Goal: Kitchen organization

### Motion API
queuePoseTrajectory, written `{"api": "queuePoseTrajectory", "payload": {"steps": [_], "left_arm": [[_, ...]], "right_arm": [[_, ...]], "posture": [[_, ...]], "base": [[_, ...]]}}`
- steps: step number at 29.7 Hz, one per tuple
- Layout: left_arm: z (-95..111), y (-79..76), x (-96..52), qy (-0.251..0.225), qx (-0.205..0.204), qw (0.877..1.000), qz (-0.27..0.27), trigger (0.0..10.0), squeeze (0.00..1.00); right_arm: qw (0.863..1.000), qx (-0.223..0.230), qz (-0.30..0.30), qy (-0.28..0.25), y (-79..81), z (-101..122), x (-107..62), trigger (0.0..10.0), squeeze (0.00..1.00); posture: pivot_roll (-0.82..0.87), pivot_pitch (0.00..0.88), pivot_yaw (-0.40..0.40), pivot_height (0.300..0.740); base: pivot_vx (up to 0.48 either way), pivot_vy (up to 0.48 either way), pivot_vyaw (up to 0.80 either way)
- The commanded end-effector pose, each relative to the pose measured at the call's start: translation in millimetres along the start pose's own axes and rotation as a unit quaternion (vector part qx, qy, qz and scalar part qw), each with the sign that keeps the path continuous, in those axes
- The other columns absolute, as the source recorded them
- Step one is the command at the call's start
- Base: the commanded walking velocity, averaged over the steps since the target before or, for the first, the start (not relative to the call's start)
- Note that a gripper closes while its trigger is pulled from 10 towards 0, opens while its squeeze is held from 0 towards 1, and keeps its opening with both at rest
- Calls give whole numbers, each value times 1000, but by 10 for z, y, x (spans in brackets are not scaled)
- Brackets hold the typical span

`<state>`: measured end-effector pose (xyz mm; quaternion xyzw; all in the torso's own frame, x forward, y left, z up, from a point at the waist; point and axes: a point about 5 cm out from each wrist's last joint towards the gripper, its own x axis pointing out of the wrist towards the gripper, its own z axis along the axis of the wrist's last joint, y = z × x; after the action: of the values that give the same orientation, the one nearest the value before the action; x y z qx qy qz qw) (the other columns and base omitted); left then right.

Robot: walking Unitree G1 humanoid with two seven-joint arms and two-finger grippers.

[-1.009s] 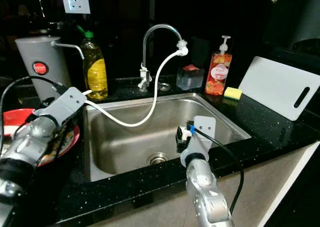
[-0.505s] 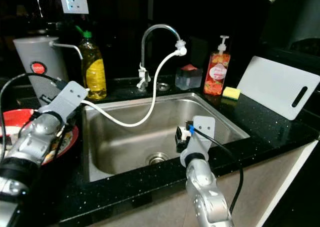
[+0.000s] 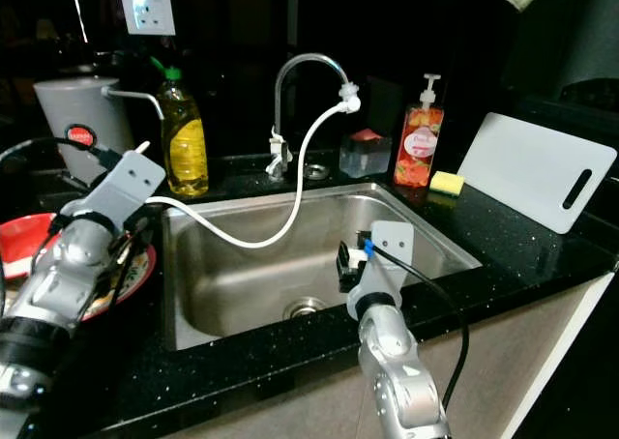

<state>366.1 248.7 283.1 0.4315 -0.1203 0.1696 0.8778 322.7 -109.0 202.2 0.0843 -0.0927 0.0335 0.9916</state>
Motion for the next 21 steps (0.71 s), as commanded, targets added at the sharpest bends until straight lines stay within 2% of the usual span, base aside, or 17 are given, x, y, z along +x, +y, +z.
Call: {"api": "queuePoseTrajectory", "payload": {"steps": [1,3,5,9,10,11,12,13,14,15,18,19,21], "left_arm": [[122,250,-17,-40,16,996,73,10000,0],[174,363,-39,-55,5,993,109,10000,0],[237,487,-78,-78,-23,986,143,10000,0],[294,543,-107,-98,-55,981,155,10000,0],[332,584,-123,-112,-78,977,163,10000,0],[332,584,-123,-112,-78,977,163,10000,0],[388,614,-130,-127,-125,971,159,10000,0],[388,614,-130,-127,-125,971,159,10000,0],[429,638,-133,-133,-179,963,152,10000,0],[429,638,-133,-133,-179,963,152,10000,0],[513,669,-145,-150,-235,952,128,10000,0],[513,669,-145,-150,-235,952,128,10000,0],[610,710,-179,-181,-263,941,109,10000,0]], "right_arm": [[1000,2,4,6,16,-3,14,10000,0],[1000,3,6,7,24,-8,14,10000,0],[1000,3,9,8,33,-13,13,10000,0],[1000,3,11,9,35,-12,15,10000,0],[1000,2,11,8,33,-11,18,10000,0],[1000,2,11,8,33,-11,18,10000,0],[1000,2,11,8,30,-10,21,10000,0],[1000,2,11,8,30,-10,21,10000,0],[1000,2,11,8,29,-7,23,10000,0],[1000,2,11,8,29,-7,23,10000,0],[1000,2,12,6,34,-1,24,10000,0],[1000,2,12,6,34,-1,24,10000,0],[1000,3,12,4,34,11,23,10000,0]], "posture": [[-52,0,-82,740],[-49,0,-88,740],[-48,0,-92,740],[-47,0,-94,740],[-46,0,-95,740],[-46,0,-95,740],[-46,0,-97,740],[-46,0,-97,740],[-47,0,-97,740],[-47,0,-97,740],[-49,0,-94,740],[-49,0,-94,740],[-51,0,-93,740]], "base": [[0,0,0],[0,0,0],[0,0,0],[0,0,0],[0,0,0],[0,0,0],[0,0,0],[0,0,0],[0,0,0],[0,0,0],[0,0,0],[0,0,0],[0,0,0]]}}
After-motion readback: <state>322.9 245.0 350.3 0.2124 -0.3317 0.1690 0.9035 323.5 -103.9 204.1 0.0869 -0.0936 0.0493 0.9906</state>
